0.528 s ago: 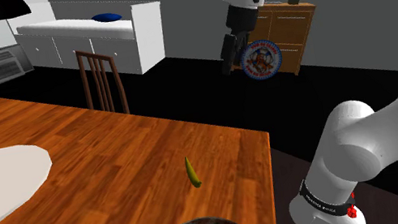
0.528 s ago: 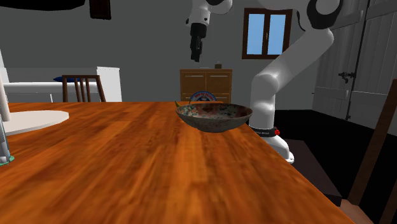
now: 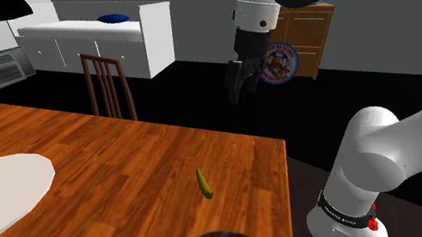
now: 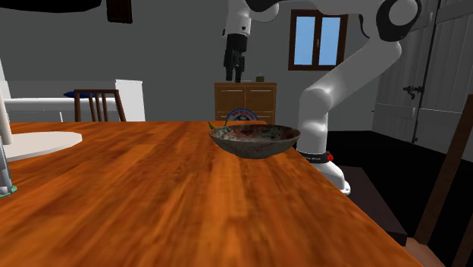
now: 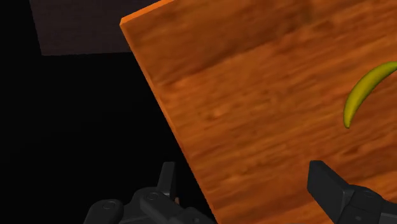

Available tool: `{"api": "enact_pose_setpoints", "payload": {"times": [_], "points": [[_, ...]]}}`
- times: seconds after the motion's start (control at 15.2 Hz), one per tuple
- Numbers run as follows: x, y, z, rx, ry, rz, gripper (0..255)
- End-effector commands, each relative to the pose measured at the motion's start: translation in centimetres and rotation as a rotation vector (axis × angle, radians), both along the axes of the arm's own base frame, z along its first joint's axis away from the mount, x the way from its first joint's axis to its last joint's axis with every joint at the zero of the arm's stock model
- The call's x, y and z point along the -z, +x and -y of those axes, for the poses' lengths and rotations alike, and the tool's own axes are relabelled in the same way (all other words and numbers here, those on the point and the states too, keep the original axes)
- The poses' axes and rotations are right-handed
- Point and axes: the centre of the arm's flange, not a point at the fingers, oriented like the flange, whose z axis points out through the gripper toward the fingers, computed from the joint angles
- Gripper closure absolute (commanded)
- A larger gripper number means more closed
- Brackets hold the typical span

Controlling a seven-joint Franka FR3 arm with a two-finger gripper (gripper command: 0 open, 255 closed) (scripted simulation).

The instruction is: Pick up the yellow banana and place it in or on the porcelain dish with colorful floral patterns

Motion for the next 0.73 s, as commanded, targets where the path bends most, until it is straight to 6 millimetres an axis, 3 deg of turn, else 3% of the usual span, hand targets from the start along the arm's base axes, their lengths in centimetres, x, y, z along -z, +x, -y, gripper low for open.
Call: {"api": "enact_pose_setpoints", "payload": {"times": [0.0, 0.66], "points": [[1.3, -0.5, -2.5, 0.064, 0.000, -0.013, 0], [7.4, -1.0, -14.2, 0.358, 0.001, -0.078, 0]]}}
